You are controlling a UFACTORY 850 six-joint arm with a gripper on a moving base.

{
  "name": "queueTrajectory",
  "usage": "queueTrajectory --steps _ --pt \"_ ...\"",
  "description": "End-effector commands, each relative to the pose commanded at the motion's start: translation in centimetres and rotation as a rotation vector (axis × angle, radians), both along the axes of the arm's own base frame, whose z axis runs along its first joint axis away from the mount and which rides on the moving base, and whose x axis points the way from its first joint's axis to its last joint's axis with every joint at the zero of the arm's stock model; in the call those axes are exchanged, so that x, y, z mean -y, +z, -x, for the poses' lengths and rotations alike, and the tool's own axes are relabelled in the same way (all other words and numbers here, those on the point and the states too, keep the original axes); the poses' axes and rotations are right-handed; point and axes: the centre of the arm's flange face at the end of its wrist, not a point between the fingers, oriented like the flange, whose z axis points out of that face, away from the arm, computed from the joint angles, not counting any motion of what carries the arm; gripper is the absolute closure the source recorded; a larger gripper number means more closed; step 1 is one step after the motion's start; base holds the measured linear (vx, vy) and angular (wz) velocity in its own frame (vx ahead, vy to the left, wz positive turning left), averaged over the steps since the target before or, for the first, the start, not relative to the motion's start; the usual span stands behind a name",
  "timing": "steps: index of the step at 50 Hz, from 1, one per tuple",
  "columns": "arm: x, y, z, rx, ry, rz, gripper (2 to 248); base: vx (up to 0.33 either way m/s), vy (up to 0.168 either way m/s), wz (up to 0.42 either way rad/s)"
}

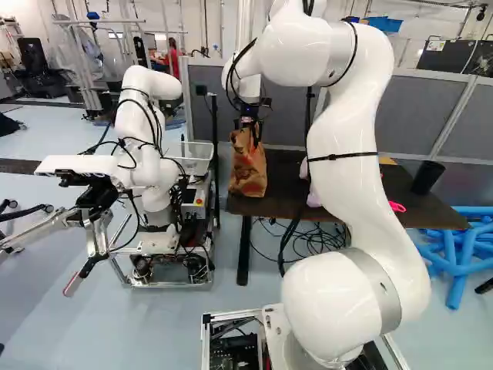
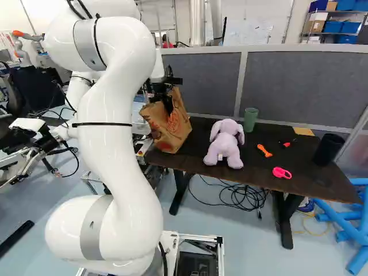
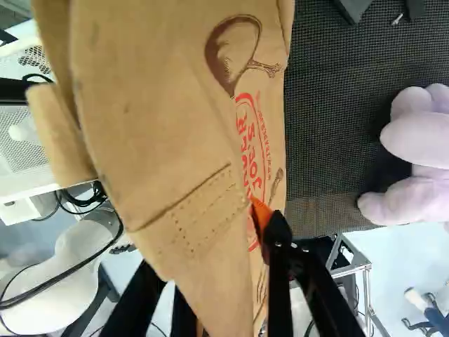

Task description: Pick up the bag on the ground and place it on the table

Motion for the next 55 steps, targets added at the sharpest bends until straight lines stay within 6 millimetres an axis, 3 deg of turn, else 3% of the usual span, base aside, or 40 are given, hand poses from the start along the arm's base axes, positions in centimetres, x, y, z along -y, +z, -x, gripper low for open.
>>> queueTrajectory --steps 1,2,6,7,11,12,16,17,22,23,35,55 --pt "0.0 0.0 0.0 0.0 0.0 0.0 163 0.0 0.0 0.0" --pt "0.0 0.0 0.0 0.0 0.0 0.0 128 0.0 0.0 0.0" --pt "0.0 0.0 0.0 0.0 0.0 0.0 128 0.0 0.0 0.0" --pt "0.0 0.0 0.0 0.0 0.0 0.0 93 0.0 0.0 0.0" --pt "0.0 0.0 0.0 0.0 0.0 0.0 93 0.0 0.0 0.0" --pt "0.0 0.0 0.0 0.0 0.0 0.0 56 0.0 0.0 0.0" --pt "0.0 0.0 0.0 0.0 0.0 0.0 56 0.0 0.0 0.0" --pt "0.0 0.0 0.0 0.0 0.0 0.0 19 0.0 0.0 0.0" --pt "0.0 0.0 0.0 0.0 0.0 0.0 19 0.0 0.0 0.0" --pt "0.0 0.0 0.0 0.0 0.0 0.0 3 0.0 0.0 0.0" --pt "0.0 0.1 0.0 0.001 0.0 0.0 3 0.0 0.0 0.0" --pt "0.1 2.8 0.9 0.04 0.0 -0.005 3 0.0 0.0 0.0"
